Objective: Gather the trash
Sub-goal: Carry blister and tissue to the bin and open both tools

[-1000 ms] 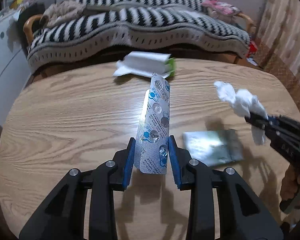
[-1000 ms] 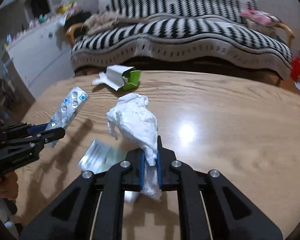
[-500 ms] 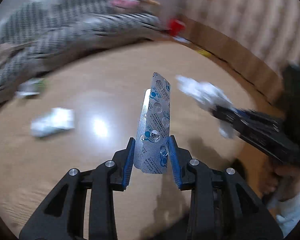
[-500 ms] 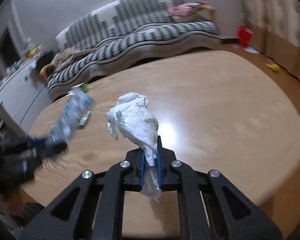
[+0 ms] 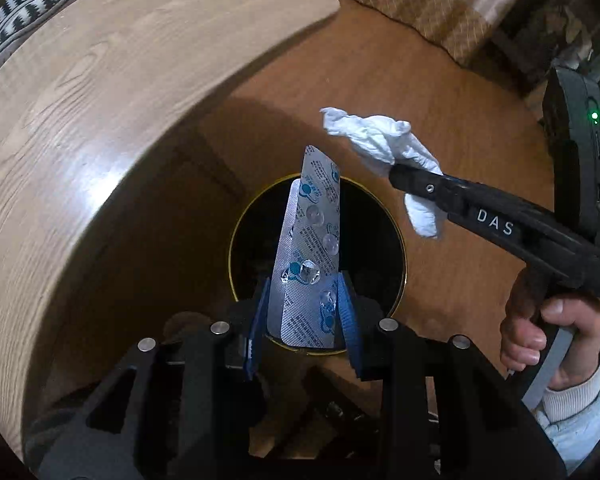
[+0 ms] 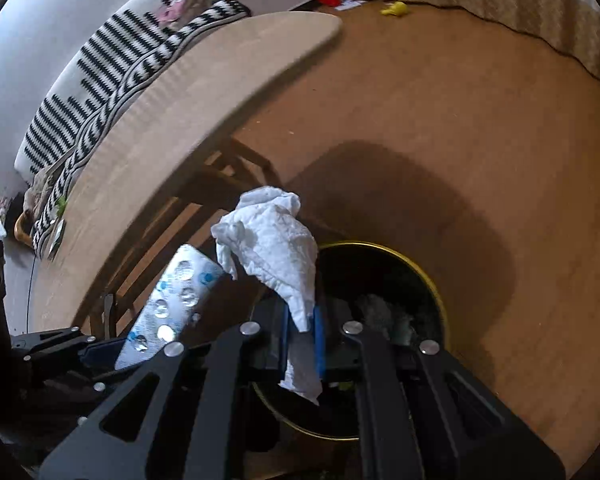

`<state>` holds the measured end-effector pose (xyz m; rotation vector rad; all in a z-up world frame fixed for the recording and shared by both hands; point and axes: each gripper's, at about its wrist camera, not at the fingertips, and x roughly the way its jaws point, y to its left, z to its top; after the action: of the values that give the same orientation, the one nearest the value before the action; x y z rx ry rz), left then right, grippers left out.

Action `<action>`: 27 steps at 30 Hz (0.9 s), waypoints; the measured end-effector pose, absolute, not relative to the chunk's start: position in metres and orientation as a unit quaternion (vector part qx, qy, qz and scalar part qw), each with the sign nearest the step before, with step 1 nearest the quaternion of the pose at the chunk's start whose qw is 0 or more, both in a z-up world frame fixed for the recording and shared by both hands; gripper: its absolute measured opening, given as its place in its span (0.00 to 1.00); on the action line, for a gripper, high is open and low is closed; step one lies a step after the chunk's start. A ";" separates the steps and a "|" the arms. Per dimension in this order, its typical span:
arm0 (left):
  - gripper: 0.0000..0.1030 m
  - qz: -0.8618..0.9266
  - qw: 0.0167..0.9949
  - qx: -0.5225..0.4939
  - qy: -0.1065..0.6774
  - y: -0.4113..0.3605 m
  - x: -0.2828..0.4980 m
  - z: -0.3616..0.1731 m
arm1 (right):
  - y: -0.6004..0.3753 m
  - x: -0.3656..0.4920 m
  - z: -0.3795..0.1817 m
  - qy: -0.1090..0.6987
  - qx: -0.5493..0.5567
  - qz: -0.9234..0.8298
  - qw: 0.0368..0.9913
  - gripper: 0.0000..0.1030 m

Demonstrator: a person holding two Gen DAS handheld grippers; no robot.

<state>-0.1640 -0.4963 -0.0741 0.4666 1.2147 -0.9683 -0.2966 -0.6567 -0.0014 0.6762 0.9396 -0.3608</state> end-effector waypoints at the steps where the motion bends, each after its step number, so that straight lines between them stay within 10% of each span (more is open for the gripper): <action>1: 0.32 -0.432 0.687 0.212 0.544 -0.498 -0.165 -0.076 | -0.658 -0.299 -0.004 0.443 0.319 -0.170 0.821 0.10; 15: 0.39 -0.442 0.653 0.257 0.558 -0.523 -0.175 -0.095 | -0.667 -0.299 -0.020 0.458 0.354 -0.166 0.798 0.10; 16: 0.60 -0.441 0.653 0.260 0.559 -0.530 -0.174 -0.095 | -0.667 -0.298 -0.021 0.464 0.357 -0.171 0.792 0.19; 18: 0.92 -0.443 0.664 0.248 0.549 -0.528 -0.174 -0.094 | -0.673 -0.304 -0.021 0.457 0.370 -0.180 0.789 0.71; 19: 0.93 -0.444 0.671 0.244 0.542 -0.525 -0.175 -0.092 | -0.675 -0.309 -0.018 0.445 0.373 -0.190 0.792 0.89; 27: 0.93 -0.404 0.754 0.227 0.465 -0.469 -0.152 -0.033 | -0.666 -0.301 0.005 0.438 0.334 -0.264 0.792 0.94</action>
<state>-0.1517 -0.4691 -0.0330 0.4954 1.0151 -0.8809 -0.3011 -0.6658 0.0048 0.7197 0.9417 -0.5678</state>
